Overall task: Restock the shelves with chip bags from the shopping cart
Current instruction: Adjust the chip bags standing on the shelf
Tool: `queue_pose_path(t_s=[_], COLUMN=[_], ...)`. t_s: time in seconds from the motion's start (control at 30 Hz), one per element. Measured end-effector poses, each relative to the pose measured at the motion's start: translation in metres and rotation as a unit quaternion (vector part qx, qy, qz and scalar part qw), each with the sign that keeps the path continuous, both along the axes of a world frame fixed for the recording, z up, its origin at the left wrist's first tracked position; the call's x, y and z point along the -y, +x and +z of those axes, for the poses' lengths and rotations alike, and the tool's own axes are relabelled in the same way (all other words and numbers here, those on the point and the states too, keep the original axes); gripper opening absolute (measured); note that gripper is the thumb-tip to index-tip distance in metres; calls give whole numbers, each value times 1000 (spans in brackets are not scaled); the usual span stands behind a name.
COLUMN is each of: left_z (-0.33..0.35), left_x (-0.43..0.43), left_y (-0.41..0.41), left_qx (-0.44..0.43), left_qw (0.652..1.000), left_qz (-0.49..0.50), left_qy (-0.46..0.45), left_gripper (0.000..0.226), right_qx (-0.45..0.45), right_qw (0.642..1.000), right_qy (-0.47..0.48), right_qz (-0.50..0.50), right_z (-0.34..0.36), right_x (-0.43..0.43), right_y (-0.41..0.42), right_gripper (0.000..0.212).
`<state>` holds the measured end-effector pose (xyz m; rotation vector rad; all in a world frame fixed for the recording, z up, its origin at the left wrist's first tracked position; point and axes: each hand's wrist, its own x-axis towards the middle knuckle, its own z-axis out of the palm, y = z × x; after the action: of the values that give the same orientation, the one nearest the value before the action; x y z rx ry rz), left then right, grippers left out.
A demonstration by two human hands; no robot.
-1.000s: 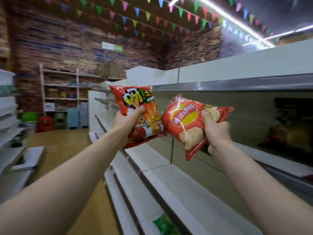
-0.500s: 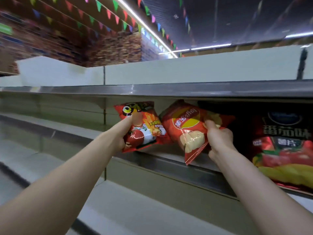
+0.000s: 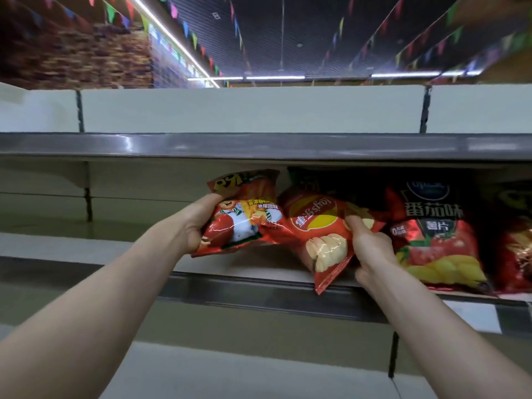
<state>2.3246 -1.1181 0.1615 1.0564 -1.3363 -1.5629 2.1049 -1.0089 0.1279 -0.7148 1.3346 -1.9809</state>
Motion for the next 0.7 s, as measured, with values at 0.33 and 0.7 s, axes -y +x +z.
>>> queue_pose_path(t_s=[0.33,0.7], left_z=[-4,-2], left_x=[9,36], left_y=[-46,16], left_qx=[-15,-81], left_qw=[993,995], left_qz=[-117,-44], left_qy=[-17,-30], left_gripper=[37,57], right_qx=[-142,-135], right_qw=[987,987], right_qy=[64,83], right_qz=[-42,20], right_z=[21,13], right_x=[-30,16], right_y=[-34,-21], right_gripper=[24,30])
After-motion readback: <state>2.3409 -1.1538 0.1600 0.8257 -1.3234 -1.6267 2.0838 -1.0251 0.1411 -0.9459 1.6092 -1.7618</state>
